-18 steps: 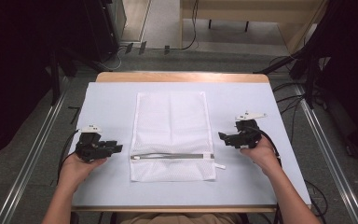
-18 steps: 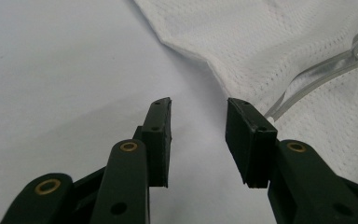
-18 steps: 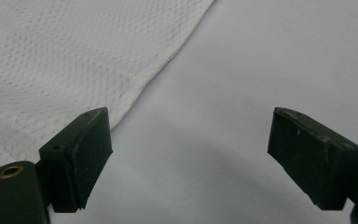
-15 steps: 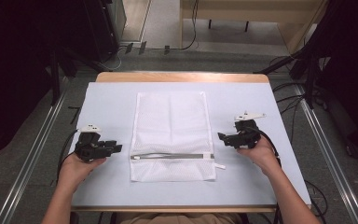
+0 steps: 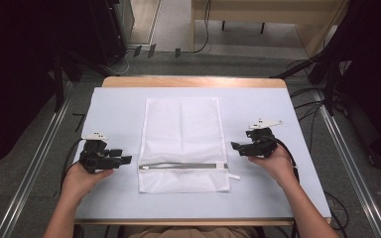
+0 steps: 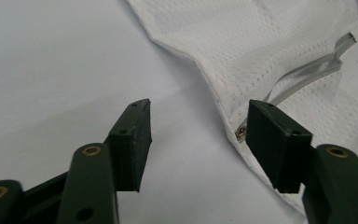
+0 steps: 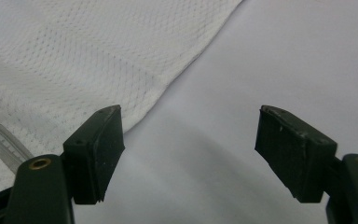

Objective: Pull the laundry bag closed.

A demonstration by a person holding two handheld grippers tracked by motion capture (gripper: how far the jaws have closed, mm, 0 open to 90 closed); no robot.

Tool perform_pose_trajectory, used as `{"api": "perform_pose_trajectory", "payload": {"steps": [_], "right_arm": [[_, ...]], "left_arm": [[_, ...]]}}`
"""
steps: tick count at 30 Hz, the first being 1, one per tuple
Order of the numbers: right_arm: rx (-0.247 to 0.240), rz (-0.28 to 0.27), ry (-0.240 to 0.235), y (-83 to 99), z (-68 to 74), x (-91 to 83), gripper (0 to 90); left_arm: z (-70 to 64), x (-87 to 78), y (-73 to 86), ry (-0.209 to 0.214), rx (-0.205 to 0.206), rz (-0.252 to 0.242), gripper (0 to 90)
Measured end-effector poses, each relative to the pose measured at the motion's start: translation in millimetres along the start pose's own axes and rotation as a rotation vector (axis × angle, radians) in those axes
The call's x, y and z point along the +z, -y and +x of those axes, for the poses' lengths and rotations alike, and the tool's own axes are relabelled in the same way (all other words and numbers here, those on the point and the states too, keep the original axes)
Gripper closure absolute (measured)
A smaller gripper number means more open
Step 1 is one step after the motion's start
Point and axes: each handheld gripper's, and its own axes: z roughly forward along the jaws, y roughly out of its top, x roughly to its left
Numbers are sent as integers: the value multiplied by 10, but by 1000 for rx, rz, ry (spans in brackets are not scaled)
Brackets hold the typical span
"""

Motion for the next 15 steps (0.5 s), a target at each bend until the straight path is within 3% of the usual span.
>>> {"api": "perform_pose_trajectory", "payload": {"steps": [2, 4, 5, 7, 9, 15], "right_arm": [[3, -5, -11, 0, -12, -1, 262], [6, -4, -13, -1, -13, -2, 262], [4, -4, -15, 1, -17, -8, 265], [5, -3, -15, 1, -15, -15, 279], [-7, 6, -13, 2, -7, -28, 335], [-20, 10, -14, 5, 17, -39, 378]], "left_arm": [[19, 4, -6, 18, -3, -4, 360], [25, 7, -9, 13, 0, -8, 326], [36, 18, -21, -10, -12, -10, 302], [46, 28, -28, -15, -27, -5, 310], [50, 34, -34, -11, -17, -6, 316], [49, 48, -48, 2, -29, -1, 316]]}}
